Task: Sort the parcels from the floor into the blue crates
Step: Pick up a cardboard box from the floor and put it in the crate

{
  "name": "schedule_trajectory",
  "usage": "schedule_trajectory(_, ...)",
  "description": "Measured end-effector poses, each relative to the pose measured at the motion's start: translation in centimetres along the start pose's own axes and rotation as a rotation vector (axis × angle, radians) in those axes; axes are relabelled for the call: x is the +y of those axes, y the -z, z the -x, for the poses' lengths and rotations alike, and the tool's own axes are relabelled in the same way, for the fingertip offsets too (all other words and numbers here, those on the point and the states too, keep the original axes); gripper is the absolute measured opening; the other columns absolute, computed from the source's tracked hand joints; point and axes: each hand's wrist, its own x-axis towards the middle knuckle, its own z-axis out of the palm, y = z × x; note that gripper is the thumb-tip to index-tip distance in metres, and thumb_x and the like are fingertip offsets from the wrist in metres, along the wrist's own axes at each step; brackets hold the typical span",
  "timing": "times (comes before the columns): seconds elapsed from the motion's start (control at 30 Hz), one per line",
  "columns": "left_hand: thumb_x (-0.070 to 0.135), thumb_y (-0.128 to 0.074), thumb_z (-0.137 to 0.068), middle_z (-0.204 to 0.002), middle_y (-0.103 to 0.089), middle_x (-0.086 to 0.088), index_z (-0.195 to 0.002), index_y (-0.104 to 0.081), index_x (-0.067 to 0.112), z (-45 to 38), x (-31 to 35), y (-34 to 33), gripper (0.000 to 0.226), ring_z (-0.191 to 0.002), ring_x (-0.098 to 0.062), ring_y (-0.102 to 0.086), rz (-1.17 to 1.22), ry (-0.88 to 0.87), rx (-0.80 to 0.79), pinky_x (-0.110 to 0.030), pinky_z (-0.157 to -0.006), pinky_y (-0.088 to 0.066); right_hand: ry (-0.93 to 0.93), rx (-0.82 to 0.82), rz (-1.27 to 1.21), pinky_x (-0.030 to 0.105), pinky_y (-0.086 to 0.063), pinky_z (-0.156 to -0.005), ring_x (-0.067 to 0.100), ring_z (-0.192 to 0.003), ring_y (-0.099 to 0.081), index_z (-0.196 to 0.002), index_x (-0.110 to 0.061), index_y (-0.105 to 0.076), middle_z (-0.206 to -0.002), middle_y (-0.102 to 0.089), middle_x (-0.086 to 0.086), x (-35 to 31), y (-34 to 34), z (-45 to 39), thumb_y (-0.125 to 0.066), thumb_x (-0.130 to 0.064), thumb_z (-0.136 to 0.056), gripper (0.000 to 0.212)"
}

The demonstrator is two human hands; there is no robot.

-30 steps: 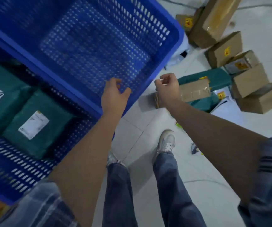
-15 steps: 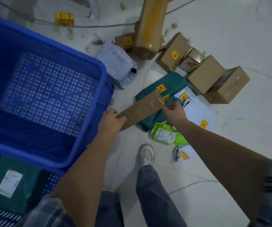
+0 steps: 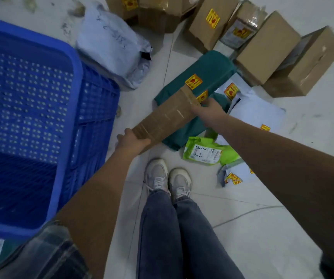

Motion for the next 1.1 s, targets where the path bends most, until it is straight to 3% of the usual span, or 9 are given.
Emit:
schedule_trajectory(0.07,0.049,-0.072,-0.068,-0.133,-0.038,-0.016,-0.137,-0.034,0.013,-0.7,-0.9,-0.6,0.087,-0.117,-0.036,-0.048,-0.099,-0.064,0.023,-0.047,-0.098,-0.046,0.035,-0.051,0.125,0.034,-0.045,-0.096,0.023,-0.120,-0.047,-0.140,-0.011,-0.037,-0.134,-0.046,0.007,0.3,-0.5,-1.9,-0.072,-0.037,-0.076,0.077)
schedule_trajectory(0.13,0.044,-0.073,-0.072,-0.134,-0.034,-0.015,-0.140,-0.029,0.017,-1.1,-1.5,-1.0,0.086,-0.120,-0.035,-0.044,-0.180,-0.165,0.062,-0.048,-0.101,-0.042,0.077,-0.119,0.283,0.043,-0.035,-0.111,0.028,-0.137,-0.033,-0.148,-0.015,-0.021,-0.149,-0.031,0.011,0.4,-0.9,-3.2,-0.076,-0.045,-0.067,0.103)
schedule_trajectory(0.23,0.042,-0.074,-0.073,-0.140,-0.030,-0.014,-0.146,-0.020,0.019,-2.0,-1.6,-1.4,0.093,-0.127,-0.034,-0.038,-0.218,-0.263,0.066,-0.048,-0.102,-0.040,0.085,-0.220,0.312,0.045,-0.034,-0.112,0.029,-0.138,-0.033,-0.151,-0.020,-0.010,-0.152,-0.028,0.011,0.1,-1.3,-4.9,-0.078,-0.057,-0.051,0.127)
schedule_trajectory(0.37,0.044,-0.072,-0.075,-0.150,-0.022,-0.009,-0.151,-0.005,0.020,-3.2,-1.0,-0.9,0.104,-0.134,-0.030,-0.031,-0.328,-0.330,0.058,-0.045,-0.102,-0.037,0.105,-0.239,0.371,0.045,-0.038,-0.110,0.026,-0.135,-0.038,-0.150,-0.025,-0.012,-0.148,-0.035,0.006,0.9,-1.5,-7.5,-0.076,-0.078,-0.032,0.144)
schedule_trajectory(0.57,0.043,-0.073,-0.073,-0.154,-0.018,-0.006,-0.151,-0.001,0.018,-4.0,-0.1,-0.9,0.109,-0.135,-0.029,-0.029,-0.491,-0.487,0.049,-0.046,-0.105,-0.036,0.083,-0.234,0.351,0.037,-0.033,-0.112,0.026,-0.137,-0.034,-0.151,-0.024,-0.002,-0.151,-0.028,0.006,-0.3,-1.7,-6.7,-0.076,-0.039,-0.075,0.107)
schedule_trajectory(0.73,0.049,-0.075,-0.070,-0.154,-0.017,-0.011,-0.151,0.003,0.012,-3.7,0.4,-0.9,0.119,-0.138,-0.031,-0.025,-0.485,-0.470,0.077,-0.046,-0.109,-0.029,0.101,-0.218,0.304,0.041,-0.036,-0.111,0.026,-0.132,-0.039,-0.149,-0.024,-0.015,-0.146,-0.035,0.007,-0.5,-2.1,-5.9,-0.078,-0.046,-0.069,0.105)
schedule_trajectory(0.87,0.055,-0.077,-0.064,-0.151,-0.023,-0.014,-0.150,0.004,0.010,-2.1,0.2,-0.7,0.127,-0.137,-0.032,-0.026,-0.462,-0.473,0.103,-0.046,-0.109,-0.025,0.088,-0.214,0.211,0.029,-0.040,-0.095,0.019,-0.114,-0.047,-0.146,-0.021,-0.029,-0.125,-0.043,0.002,-0.8,-1.6,-3.9,-0.074,-0.044,-0.075,0.086)
schedule_trajectory(0.97,0.054,-0.079,-0.061,-0.148,-0.026,-0.014,-0.150,0.001,0.011,-0.3,0.0,-0.1,0.127,-0.136,-0.032,-0.028,-0.403,-0.507,0.095,-0.045,-0.109,-0.026,0.014,-0.277,0.157,0.033,-0.040,-0.103,0.020,-0.120,-0.048,-0.143,-0.022,-0.035,-0.134,-0.045,0.002,-1.1,-0.7,-2.3,-0.070,-0.057,-0.067,0.091)
schedule_trajectory(1.1,0.045,-0.081,-0.063,-0.145,-0.033,-0.005,-0.149,-0.015,0.022,1.9,-0.2,1.5,0.110,-0.130,-0.024,-0.037,-0.007,-0.406,-0.111,-0.040,-0.104,-0.037,-0.041,-0.263,-0.086,0.032,-0.044,-0.094,0.020,-0.110,-0.055,-0.139,-0.026,-0.041,-0.131,-0.052,0.006,-2.2,1.2,0.5,-0.051,-0.075,-0.070,0.085)
